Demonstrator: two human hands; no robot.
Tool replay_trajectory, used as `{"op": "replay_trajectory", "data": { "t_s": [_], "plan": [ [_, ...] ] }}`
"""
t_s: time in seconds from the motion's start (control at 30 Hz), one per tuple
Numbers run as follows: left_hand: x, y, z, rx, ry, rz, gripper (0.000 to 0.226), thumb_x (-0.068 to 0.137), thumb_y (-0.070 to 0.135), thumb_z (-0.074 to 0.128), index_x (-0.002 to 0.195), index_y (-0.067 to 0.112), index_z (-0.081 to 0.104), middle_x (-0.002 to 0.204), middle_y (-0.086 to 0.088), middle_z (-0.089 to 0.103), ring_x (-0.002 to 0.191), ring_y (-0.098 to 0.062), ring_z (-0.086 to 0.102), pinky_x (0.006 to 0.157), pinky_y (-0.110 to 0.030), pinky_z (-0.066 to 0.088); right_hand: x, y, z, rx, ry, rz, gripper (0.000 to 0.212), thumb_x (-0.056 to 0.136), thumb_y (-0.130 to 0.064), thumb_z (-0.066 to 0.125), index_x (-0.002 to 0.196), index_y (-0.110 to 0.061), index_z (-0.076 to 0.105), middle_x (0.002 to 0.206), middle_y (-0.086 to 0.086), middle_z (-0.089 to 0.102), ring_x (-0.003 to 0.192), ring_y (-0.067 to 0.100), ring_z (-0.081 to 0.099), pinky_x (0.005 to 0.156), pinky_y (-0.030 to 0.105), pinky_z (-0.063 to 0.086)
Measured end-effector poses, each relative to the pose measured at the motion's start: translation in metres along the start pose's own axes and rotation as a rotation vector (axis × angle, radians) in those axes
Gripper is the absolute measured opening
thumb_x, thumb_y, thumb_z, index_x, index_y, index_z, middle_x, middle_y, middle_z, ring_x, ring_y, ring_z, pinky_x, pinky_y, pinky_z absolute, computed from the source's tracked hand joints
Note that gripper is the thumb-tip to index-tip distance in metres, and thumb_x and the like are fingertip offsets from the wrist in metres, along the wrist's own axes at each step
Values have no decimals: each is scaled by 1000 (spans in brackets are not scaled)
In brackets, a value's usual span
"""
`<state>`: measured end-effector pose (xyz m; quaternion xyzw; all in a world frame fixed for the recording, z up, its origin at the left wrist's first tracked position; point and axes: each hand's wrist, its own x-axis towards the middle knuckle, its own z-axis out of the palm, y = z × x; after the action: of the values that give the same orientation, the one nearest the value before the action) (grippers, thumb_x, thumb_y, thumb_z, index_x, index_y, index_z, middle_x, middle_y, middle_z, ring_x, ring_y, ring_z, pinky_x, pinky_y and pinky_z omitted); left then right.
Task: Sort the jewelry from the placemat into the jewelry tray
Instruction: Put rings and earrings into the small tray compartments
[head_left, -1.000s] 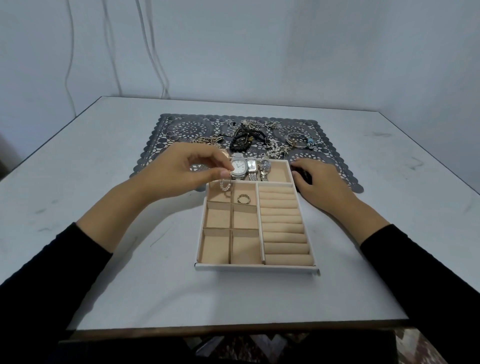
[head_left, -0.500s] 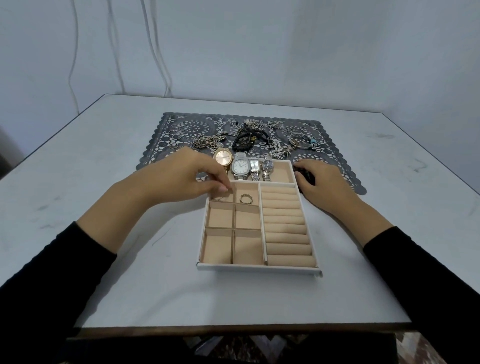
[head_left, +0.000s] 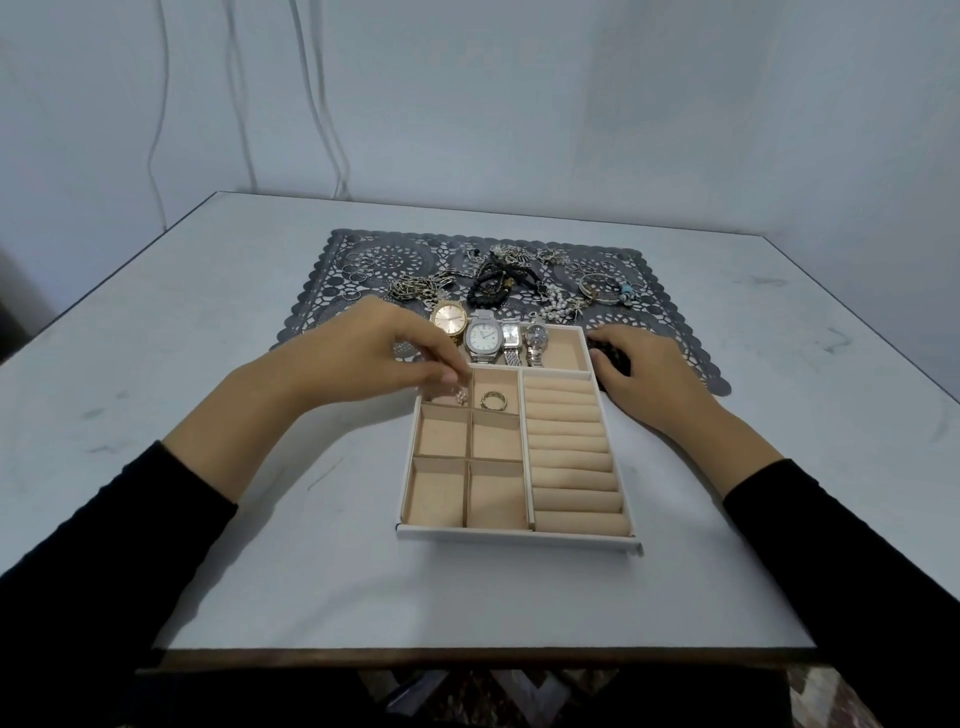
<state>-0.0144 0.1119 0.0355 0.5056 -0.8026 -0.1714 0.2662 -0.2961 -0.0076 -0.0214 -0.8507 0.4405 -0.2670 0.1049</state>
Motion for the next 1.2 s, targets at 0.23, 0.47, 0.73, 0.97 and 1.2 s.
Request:
{"op": "replay_trajectory", "data": {
  "t_s": [0.23, 0.47, 0.73, 0.97, 1.2],
  "plan": [
    [7, -12, -7, -138, 242, -108, 14, 85, 26, 73, 99, 30, 74, 93, 12, 74, 88, -16, 71, 85, -42, 57, 4, 1, -5, 2, 36, 35, 24, 94, -19, 55, 114, -12, 67, 106, 3, 69, 94, 13, 58, 77, 16, 33],
    [27, -40, -5, -40, 447, -152, 19, 97, 24, 58, 113, 29, 67, 106, 16, 69, 101, 4, 61, 89, -12, 44, 22, 5, -10, 19, 173, 66, 24, 93, -15, 55, 113, -9, 67, 110, 6, 68, 101, 17, 59, 82, 11, 31],
    [53, -85, -2, 202, 259, -218, 34, 102, 29, 46, 135, 23, 54, 138, 4, 55, 126, -9, 48, 109, -36, 37, 62, 18, -1, 9, 174, 105, 31, 95, -18, 53, 123, -8, 62, 122, 7, 64, 114, 20, 57, 90, 12, 30],
    [76, -107, 1, 304, 121, -276, 44, 103, 37, 41, 145, 25, 45, 152, 2, 41, 141, -15, 35, 115, -33, 24, 100, 23, 10, -25, 131, 132, 32, 96, -19, 51, 124, -7, 61, 122, 8, 64, 113, 21, 57, 89, 17, 32],
    [100, -113, 4, 331, 25, -288, 47, 103, 40, 37, 149, 29, 37, 157, 4, 32, 145, -16, 27, 117, -34, 19, 128, 28, 19, -56, 85, 159, 35, 96, -24, 49, 124, -7, 61, 123, 7, 64, 115, 21, 56, 100, 30, 40]
  ]
}}
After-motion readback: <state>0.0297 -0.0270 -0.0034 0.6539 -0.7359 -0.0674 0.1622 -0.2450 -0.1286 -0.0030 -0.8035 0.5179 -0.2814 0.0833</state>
